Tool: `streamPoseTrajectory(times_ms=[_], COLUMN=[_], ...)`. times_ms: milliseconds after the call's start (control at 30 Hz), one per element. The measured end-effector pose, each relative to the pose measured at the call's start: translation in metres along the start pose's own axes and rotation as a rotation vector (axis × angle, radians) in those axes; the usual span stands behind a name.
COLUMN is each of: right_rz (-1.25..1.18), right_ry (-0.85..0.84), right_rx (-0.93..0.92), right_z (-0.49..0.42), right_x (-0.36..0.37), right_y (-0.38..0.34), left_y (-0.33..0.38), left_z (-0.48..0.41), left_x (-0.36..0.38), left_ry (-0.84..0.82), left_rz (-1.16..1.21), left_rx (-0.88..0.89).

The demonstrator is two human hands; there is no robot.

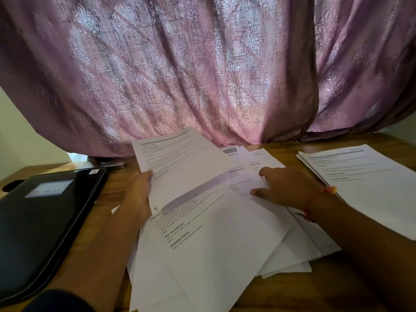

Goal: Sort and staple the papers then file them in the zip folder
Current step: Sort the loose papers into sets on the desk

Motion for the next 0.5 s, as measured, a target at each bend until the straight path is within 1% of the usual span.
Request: streamPoseTrajectory(times_ms=[67,300,500], right_rz=[-0.041,-0.378,-0.457], right_ry=[-0.018,-0.015,0.014], right_rx=[0.021,0.152,0.200], right_z=[0.001,-0.003,0.002], right_x=[0.005,0.005,-0.005], right_y=[0.001,0.023,0.038], left_y=[0.000,0.006,0.009], left_z=[0.002,-0.001,0.000], left_x=[0.004,0.001,0.004], left_ry=[-0.015,-0.031,-0.056], left_rz=[0.016,-0.039,-0.034], left_rx=[0.014,0.109,0.126])
Point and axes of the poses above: each hand's wrist, its own z-axis away from the middle knuckle, its own x-axis out of the palm, y = z × x, the point moved 10 cm from there along -z, towards the middle knuckle, and after that the axes turned 2 degrees about -z, right-handed, at the moved point
